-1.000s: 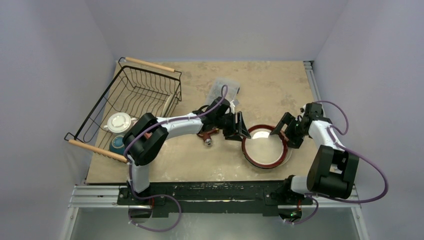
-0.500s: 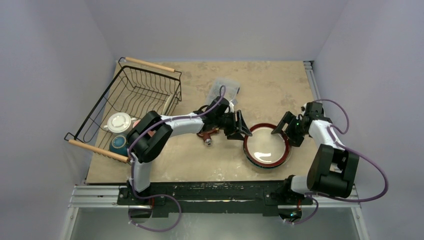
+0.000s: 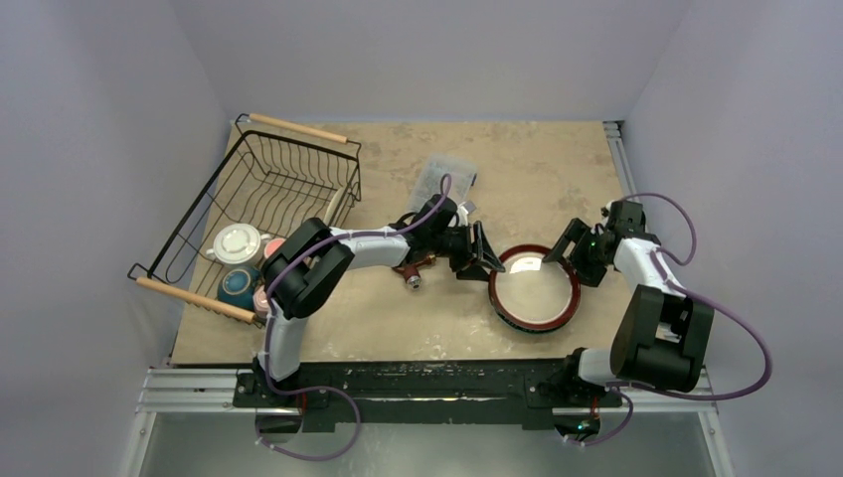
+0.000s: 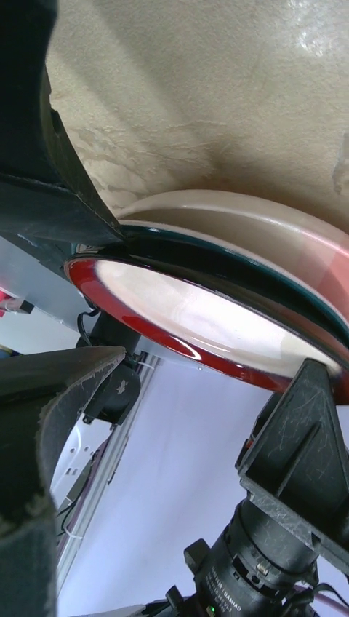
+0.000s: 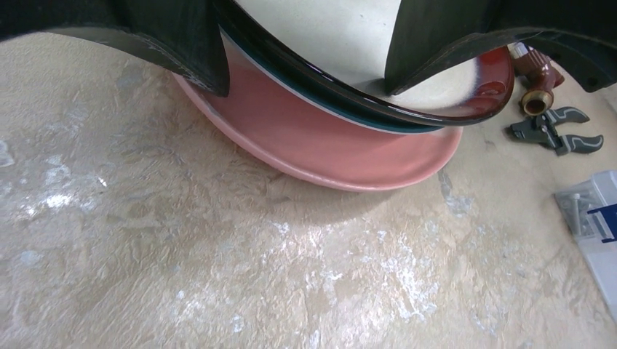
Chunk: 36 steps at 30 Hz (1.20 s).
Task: Load the mixed dishes into the dish rack
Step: Pick up the plate at the center of the board.
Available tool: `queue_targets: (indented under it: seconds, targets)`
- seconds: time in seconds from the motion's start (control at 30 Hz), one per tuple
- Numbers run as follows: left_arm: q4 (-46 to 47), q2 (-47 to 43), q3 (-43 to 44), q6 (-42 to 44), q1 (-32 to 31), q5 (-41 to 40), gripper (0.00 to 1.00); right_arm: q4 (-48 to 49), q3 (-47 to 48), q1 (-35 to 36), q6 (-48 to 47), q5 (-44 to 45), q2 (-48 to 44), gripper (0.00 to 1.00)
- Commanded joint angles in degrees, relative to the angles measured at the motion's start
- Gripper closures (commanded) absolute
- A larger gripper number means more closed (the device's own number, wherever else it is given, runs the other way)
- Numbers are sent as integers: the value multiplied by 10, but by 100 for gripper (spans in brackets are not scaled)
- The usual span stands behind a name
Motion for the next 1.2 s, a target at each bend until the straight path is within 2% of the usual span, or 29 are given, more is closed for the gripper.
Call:
queue_targets:
  seconds: [0.0, 0.1, 0.17, 0.43, 0.67, 0.77, 0.93, 1.1, 1.17]
  targets:
    - [243, -17, 23, -44, -32, 37, 52, -14, -18, 18, 34, -71, 14, 25]
    - [308, -5, 22, -72, -35, 43, 54, -16, -16, 20, 33, -70, 15, 25]
    - [308, -6, 23, -66, -36, 42, 55, -18, -14, 20, 30, -70, 17, 26]
    - [217, -8, 39, -40, -40, 13, 62, -13, -17, 28, 30, -70, 18, 29]
    - [141, 8, 55, -42, -41, 11, 59, -11, -20, 42, 35, -67, 15, 29]
    - [122, 8, 46, -47, -43, 4, 54, -7, -25, 45, 41, -65, 9, 29]
    - [66, 12, 52, -47, -43, 2, 54, -2, -34, 46, 46, -66, 0, 26]
    - [1, 14, 76, -11, -43, 0, 58, -3, -35, 48, 44, -66, -7, 22]
    - [-24, 14, 89, 16, -43, 0, 64, -3, -35, 48, 45, -65, -10, 22]
